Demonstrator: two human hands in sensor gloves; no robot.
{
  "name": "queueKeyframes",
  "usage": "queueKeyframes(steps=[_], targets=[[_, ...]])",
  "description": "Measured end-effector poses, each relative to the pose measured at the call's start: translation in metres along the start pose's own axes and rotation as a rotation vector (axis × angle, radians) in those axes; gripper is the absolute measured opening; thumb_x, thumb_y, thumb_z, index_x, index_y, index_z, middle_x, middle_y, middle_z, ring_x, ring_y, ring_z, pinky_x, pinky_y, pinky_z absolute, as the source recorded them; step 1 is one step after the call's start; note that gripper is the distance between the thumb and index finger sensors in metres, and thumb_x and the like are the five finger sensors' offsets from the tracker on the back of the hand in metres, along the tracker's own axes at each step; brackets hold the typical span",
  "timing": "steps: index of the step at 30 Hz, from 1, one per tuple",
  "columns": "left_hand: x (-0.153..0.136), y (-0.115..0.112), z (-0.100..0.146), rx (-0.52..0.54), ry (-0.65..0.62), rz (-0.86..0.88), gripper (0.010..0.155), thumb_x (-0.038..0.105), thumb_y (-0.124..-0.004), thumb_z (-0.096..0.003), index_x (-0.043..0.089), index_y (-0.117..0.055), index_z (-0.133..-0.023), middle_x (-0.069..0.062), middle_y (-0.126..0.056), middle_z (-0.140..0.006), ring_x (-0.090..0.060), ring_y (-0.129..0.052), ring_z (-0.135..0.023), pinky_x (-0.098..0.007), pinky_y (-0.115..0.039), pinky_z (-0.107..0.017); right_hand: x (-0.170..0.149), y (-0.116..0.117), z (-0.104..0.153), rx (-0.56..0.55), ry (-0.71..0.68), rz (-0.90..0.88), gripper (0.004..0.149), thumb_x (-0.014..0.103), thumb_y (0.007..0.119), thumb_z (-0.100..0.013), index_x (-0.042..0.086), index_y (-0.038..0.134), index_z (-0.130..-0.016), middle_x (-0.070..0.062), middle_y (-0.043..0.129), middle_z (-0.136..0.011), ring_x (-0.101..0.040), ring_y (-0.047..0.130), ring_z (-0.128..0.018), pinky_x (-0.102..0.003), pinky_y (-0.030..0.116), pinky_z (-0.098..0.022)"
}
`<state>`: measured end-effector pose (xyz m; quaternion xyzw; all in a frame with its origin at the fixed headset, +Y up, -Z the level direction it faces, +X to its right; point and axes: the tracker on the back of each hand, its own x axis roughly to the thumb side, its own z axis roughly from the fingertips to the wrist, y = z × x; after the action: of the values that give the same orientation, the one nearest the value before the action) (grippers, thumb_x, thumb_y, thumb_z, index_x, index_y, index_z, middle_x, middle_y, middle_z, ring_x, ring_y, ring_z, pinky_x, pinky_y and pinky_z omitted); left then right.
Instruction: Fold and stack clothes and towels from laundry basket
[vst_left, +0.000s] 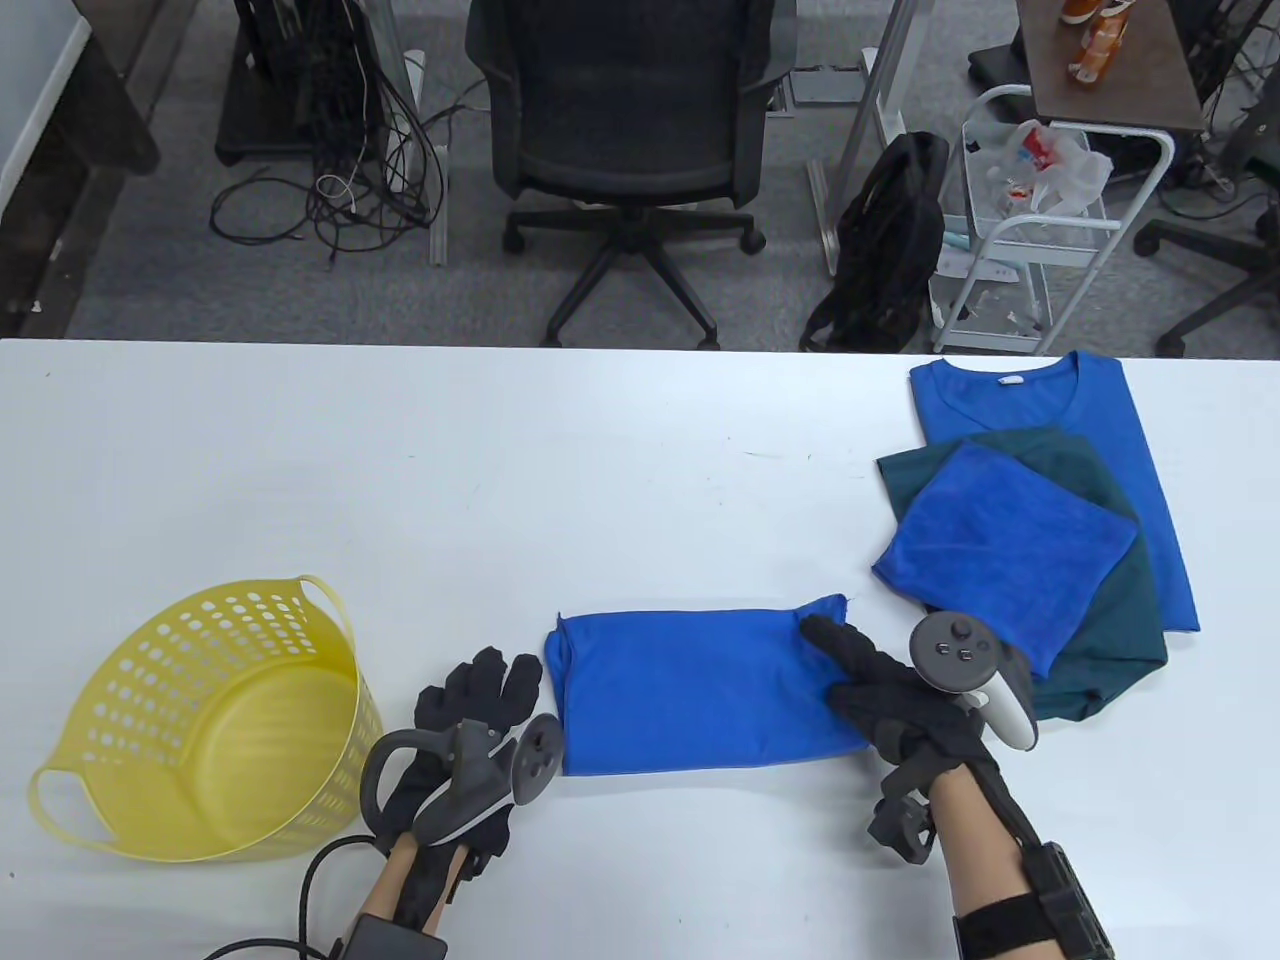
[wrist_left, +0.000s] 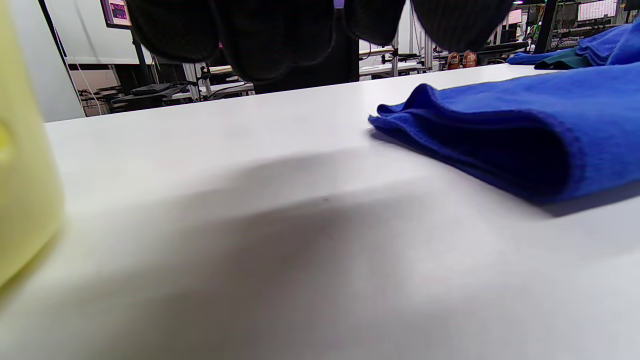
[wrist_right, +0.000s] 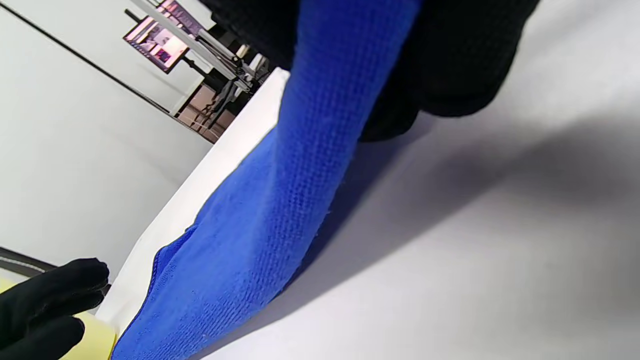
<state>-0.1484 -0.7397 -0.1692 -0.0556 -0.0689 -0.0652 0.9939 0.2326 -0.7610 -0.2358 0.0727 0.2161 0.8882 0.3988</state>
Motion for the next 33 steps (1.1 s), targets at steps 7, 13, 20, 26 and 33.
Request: queueKeyframes(steps=[7, 13, 20, 26, 33], targets=[[0.000, -0.001, 0.000, 0.005, 0.000, 0.004, 0.075, 0.054, -0.069, -0.0570, 0.022, -0.049, -0.121, -0.018, -0.062, -0.123, -0.040, -0.077, -0.105, -0.061, -0.070, -0.073, 0.075, -0.008, 0.030, -0.219, 0.011, 0.617, 0.067, 0.013, 0.079, -0.058, 0.010, 0.045, -0.117, -0.023, 0.041, -0.118, -0.024, 0.094, -0.045, -0.039, 0.084, -0.036], [0.002, -0.002, 0.000, -0.002, -0.008, -0.007, 0.076, 0.054, -0.069, -0.0568, 0.020, -0.048, -0.121, -0.018, -0.062, -0.123, -0.040, -0.077, -0.105, -0.061, -0.070, -0.073, 0.151, 0.063, 0.024, -0.169, -0.124, 0.958, 0.073, 0.019, 0.083, -0.059, 0.007, 0.042, -0.118, -0.026, 0.040, -0.118, -0.019, 0.093, -0.044, -0.035, 0.084, -0.035], [0.001, -0.005, 0.001, -0.014, -0.011, -0.011, 0.076, 0.055, -0.069, -0.0570, 0.020, -0.048, -0.121, -0.019, -0.061, -0.123, -0.041, -0.076, -0.105, -0.061, -0.070, -0.073, 0.165, 0.159, -0.029, 0.229, -0.113, 0.993, 0.080, 0.038, 0.077, -0.062, 0.005, 0.034, -0.120, -0.033, 0.030, -0.119, -0.026, 0.092, -0.058, -0.042, 0.084, -0.044], [0.000, -0.009, -0.002, -0.041, -0.016, 0.017, 0.076, 0.054, -0.069, -0.0573, 0.020, -0.047, -0.122, -0.019, -0.060, -0.123, -0.041, -0.076, -0.105, -0.060, -0.070, -0.073, 0.157, 0.079, -0.011, 0.219, -0.249, 0.388, 0.061, 0.034, 0.064, -0.068, 0.012, 0.044, -0.120, -0.037, 0.031, -0.117, -0.043, 0.088, -0.075, -0.052, 0.081, -0.051], [0.012, 0.004, -0.033, -0.132, 0.015, 0.445, 0.088, 0.056, -0.071, -0.0568, 0.012, -0.036, -0.125, -0.026, -0.050, -0.126, -0.047, -0.071, -0.107, -0.063, -0.068, -0.073, 0.075, 0.022, -0.028, -0.054, 0.150, 0.216, 0.074, 0.040, 0.071, -0.066, -0.008, 0.045, -0.116, -0.041, 0.056, -0.109, -0.050, 0.081, -0.079, -0.060, 0.075, -0.055]])
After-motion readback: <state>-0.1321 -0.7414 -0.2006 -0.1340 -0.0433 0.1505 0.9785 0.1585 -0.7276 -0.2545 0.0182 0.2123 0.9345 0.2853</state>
